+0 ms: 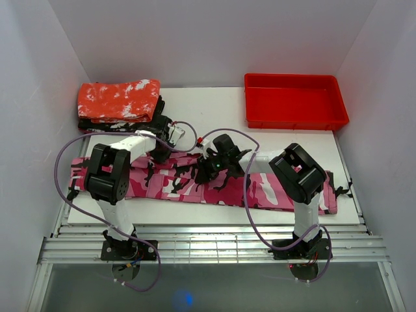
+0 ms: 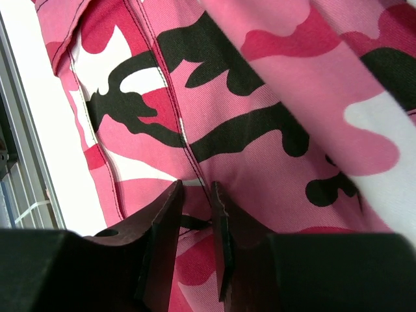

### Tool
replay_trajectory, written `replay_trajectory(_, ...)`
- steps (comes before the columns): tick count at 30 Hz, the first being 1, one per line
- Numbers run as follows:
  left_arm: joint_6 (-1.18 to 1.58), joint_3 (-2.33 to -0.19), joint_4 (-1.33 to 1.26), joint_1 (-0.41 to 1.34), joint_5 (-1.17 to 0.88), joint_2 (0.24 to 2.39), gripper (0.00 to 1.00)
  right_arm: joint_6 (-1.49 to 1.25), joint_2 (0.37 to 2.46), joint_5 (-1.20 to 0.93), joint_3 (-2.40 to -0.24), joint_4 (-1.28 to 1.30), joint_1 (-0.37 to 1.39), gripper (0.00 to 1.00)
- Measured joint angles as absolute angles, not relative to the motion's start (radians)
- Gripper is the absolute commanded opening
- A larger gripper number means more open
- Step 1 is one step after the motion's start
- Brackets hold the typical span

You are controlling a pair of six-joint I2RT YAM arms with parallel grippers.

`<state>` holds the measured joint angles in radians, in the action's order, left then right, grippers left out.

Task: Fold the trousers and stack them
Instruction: Fold the trousers

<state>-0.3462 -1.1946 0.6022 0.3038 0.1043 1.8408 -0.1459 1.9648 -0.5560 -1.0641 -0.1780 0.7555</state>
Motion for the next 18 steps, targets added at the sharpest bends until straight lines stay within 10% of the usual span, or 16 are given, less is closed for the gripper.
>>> replay_trajectory(2,-0.346,-1.215,0.614,0.299,0.099,1.851,0.0,-0.146,1.97,-0.557,-1.067,-0.175,0.756,0.31)
replay_trajectory(18,-0.427,-1.467,0.579,0.218,0.098,1.879,0.0,-0.143,1.985,-0.558,-1.093,-0.136,0.755,0.29)
